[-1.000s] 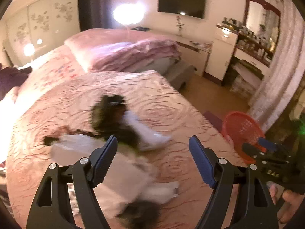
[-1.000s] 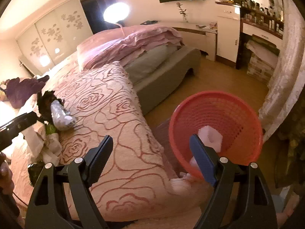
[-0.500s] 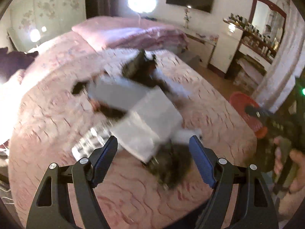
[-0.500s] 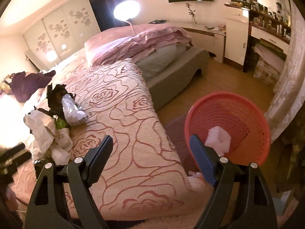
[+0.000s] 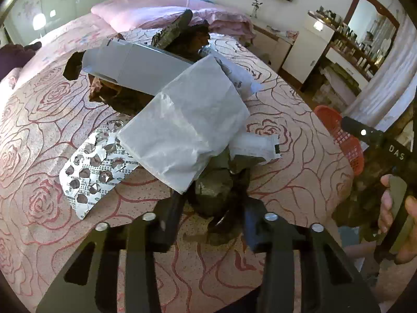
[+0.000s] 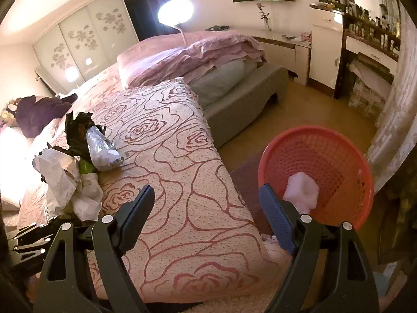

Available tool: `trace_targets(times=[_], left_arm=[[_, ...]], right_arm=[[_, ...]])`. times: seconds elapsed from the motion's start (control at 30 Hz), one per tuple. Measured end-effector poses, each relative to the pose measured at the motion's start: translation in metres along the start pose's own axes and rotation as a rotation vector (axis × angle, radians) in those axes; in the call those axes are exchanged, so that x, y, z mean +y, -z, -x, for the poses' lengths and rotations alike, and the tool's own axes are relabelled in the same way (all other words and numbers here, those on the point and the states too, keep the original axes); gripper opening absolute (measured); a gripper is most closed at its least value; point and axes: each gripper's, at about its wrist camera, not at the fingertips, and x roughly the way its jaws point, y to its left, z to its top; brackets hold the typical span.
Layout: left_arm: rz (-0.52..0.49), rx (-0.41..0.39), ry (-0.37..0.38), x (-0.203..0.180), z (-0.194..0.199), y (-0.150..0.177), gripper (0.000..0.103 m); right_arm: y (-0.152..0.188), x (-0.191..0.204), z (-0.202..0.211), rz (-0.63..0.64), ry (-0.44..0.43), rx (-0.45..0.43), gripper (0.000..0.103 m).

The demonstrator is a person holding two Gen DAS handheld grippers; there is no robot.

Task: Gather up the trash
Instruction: 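Return the left tool to the trash pile and grasp the black plastic bag, then grasp the clear plastic wrapper with the right tool from the pile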

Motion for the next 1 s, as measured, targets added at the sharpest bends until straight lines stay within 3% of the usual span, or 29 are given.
trace_targets(times=[0.27,0.63,1.0], left_arm=[[-0.046,-0.131,0.052,-0.013,0.040,-0.007,0.034],[-0.008,-0.206,0.009,-0.005,0.050,-0.038,0.034],[0.030,-0.302,-0.027,0.017,0.076,-0.059,0.034]], right_arm=[[0.000,0.009,-0.004,0.027,-0.020,0.004,0.080],[-0.006,0.034,-0.017,0.090,-0.066,0.023,0.080],[-0.033,0.077,-0.036,0.181,-0.134,0.013,0.080]])
